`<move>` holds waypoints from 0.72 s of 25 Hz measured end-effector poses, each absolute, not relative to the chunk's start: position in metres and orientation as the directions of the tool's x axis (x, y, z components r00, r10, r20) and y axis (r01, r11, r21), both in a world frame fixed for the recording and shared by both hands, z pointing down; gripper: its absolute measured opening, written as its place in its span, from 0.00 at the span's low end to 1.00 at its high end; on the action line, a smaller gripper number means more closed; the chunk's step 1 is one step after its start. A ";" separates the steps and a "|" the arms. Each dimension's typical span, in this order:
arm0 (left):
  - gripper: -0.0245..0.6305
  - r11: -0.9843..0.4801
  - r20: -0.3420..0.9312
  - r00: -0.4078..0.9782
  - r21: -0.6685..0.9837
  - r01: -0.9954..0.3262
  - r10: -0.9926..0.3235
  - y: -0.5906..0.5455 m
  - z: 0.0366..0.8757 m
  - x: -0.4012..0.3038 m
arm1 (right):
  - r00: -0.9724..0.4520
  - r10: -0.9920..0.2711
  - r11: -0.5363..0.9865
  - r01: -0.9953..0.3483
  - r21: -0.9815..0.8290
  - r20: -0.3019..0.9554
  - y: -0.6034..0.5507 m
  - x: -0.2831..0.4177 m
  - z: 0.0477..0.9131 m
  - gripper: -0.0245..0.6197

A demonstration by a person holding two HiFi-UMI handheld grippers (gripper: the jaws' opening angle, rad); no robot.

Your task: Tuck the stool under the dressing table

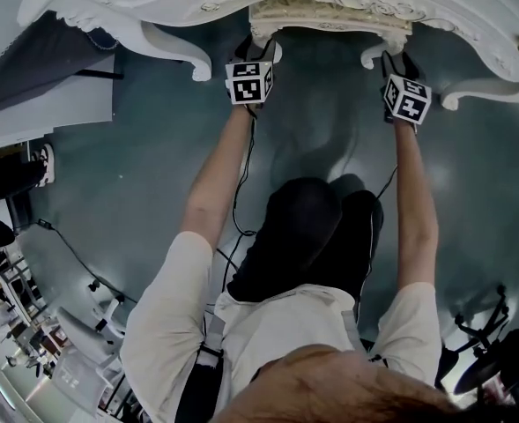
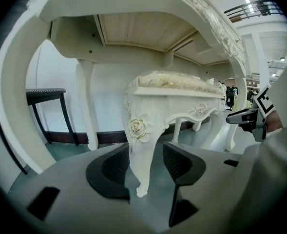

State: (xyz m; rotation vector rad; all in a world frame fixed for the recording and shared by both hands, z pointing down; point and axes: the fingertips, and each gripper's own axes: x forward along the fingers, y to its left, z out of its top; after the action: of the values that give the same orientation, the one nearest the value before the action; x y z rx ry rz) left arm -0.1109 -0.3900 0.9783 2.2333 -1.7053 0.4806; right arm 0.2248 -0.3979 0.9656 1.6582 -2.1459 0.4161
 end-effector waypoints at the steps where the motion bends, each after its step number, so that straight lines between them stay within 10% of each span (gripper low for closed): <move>1: 0.38 -0.258 0.442 0.243 0.027 -0.966 -0.863 -0.381 0.970 -0.110 | -0.228 -0.843 0.258 -0.966 -0.005 0.488 -0.390 0.223 0.959 0.40; 18: 0.38 -0.243 0.559 0.301 0.178 -0.954 -0.772 -0.234 0.653 -0.068 | -0.336 -0.752 0.280 -0.942 -0.186 0.567 -0.241 0.161 0.637 0.40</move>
State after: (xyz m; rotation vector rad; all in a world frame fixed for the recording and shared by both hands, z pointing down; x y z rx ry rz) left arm -0.0677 -0.2336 0.6534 2.0891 -1.5324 0.4951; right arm 0.1609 -0.2408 0.6375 1.5316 -2.1867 0.7077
